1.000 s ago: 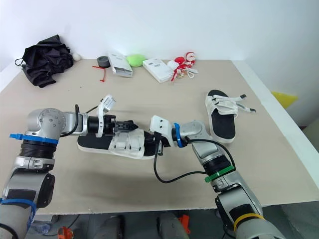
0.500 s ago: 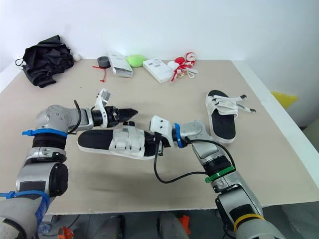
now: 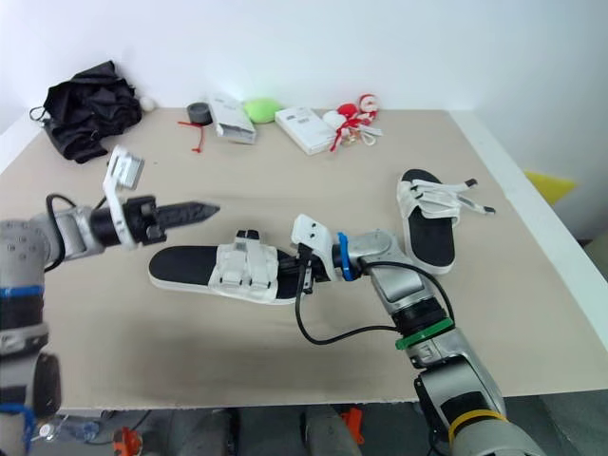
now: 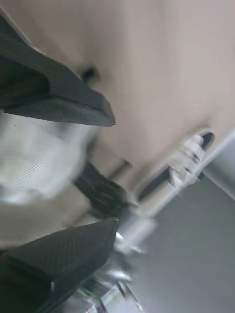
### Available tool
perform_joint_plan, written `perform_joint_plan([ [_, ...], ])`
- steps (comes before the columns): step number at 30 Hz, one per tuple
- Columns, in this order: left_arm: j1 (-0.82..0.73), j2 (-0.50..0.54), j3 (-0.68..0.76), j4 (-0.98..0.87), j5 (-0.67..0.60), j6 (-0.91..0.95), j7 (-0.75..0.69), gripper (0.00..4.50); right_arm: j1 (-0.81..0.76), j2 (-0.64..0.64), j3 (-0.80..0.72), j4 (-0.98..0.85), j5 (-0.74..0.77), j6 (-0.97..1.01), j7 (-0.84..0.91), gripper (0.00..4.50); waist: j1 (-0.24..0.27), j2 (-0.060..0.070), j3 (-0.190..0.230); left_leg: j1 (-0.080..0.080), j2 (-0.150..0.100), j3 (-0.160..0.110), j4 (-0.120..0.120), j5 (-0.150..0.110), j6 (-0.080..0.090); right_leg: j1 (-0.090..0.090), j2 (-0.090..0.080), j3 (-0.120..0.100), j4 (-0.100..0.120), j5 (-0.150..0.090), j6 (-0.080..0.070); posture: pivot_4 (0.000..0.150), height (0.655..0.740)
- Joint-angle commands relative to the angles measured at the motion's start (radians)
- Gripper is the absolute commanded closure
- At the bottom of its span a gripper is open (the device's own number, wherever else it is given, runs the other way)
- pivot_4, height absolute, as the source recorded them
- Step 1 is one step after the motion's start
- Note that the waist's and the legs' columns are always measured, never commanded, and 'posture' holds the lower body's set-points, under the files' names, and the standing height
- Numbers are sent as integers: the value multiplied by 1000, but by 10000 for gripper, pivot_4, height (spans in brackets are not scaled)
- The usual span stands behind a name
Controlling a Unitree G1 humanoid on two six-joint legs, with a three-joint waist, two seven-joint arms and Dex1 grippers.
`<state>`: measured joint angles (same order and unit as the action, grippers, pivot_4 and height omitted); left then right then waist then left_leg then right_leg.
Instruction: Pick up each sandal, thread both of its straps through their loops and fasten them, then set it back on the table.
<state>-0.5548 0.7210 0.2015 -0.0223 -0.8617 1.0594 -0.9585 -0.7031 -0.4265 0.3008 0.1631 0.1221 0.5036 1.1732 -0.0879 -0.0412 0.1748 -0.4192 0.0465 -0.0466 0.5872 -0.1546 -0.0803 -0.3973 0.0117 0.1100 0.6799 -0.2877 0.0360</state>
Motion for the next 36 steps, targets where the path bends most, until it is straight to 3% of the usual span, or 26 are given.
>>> perform_joint_plan([
  [1,104,60,-3,-87,70,-187,-141,14146,3,-33,-36,-85,47,122,-11,45000,7,1,1,-4,0,0,0,0,0,-4,0,0,0,0,0,1500,7380],
  [6,199,57,36,-143,61,-260,-165,14146,-31,-65,-71,-164,113,265,-24,45000,19,1,6,-15,0,-2,1,0,1,-14,0,-2,0,-1,0,1500,7380],
  [10,301,90,-31,-206,174,-402,-218,14146,-111,-108,-158,-226,219,446,-25,45000,18,4,10,-21,0,-1,2,-1,3,-18,0,-2,0,-1,0,1500,7380],
  [14,341,95,-90,-210,252,-501,-253,14146,-113,-187,-207,-292,258,495,-23,45000,15,4,12,-21,1,0,2,-2,4,-20,1,-1,1,1,-3,1500,7380],
  [19,335,57,-187,-169,355,-645,-280,14146,125,-341,-368,-583,382,469,56,45000,33,5,12,-22,0,0,3,-3,6,-20,0,-1,0,-1,-1,1500,7380],
  [26,257,-32,-293,-67,444,-791,-305,14146,335,-293,-437,-814,495,577,-109,45000,38,5,13,-24,0,0,13,-9,13,-18,0,-2,1,-3,1,1500,7380],
  [31,155,-74,-316,-60,409,-735,-319,14146,427,-243,-497,-915,596,616,-187,45000,40,6,13,-22,0,0,18,-7,15,-14,1,-2,2,1,3,1500,7380],
  [36,143,37,-263,-92,353,-599,-366,14146,463,-240,-525,-918,648,625,-239,45000,36,5,13,-21,0,1,22,-6,16,-10,0,-1,2,3,6,1500,7380],
])
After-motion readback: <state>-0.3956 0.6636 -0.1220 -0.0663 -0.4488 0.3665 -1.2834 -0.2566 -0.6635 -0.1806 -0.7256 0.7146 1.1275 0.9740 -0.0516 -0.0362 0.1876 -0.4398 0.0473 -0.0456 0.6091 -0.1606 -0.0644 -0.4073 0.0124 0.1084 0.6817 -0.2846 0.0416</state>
